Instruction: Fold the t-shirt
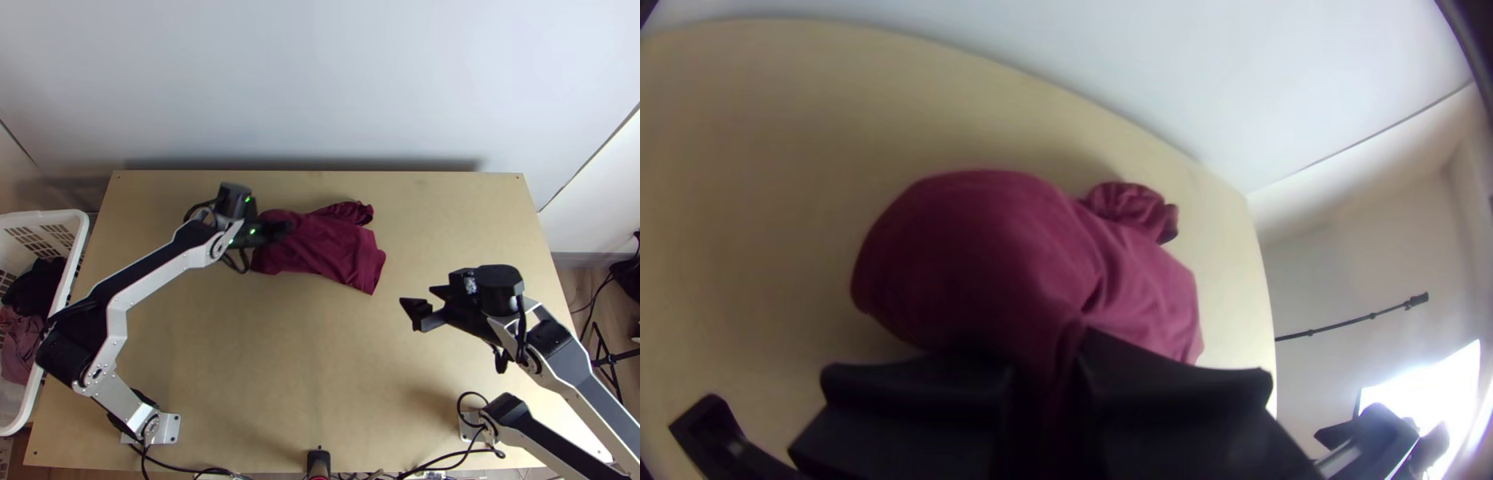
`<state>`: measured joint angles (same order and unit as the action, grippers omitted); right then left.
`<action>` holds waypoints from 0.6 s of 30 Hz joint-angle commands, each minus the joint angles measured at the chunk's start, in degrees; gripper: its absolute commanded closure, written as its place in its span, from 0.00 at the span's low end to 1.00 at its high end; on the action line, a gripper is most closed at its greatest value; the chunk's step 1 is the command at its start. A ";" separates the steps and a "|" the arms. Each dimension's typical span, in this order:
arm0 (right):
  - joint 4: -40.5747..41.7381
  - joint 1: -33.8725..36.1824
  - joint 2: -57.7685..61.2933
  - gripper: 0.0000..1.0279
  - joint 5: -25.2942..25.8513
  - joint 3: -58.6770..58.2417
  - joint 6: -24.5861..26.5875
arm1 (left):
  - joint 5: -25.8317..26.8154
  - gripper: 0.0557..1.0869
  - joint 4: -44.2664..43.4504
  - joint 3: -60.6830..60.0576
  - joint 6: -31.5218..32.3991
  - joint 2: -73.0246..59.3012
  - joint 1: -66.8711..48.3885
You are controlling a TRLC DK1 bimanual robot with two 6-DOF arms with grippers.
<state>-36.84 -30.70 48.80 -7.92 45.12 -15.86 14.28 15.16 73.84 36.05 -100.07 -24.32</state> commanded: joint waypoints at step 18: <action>1.33 -4.99 6.84 0.04 -0.07 0.67 -3.39 | 1.36 0.04 -2.33 -11.44 -3.18 8.31 12.71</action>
<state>-36.73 -34.50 54.15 -7.92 46.54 -17.21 14.52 11.03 63.22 32.08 -96.68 -16.25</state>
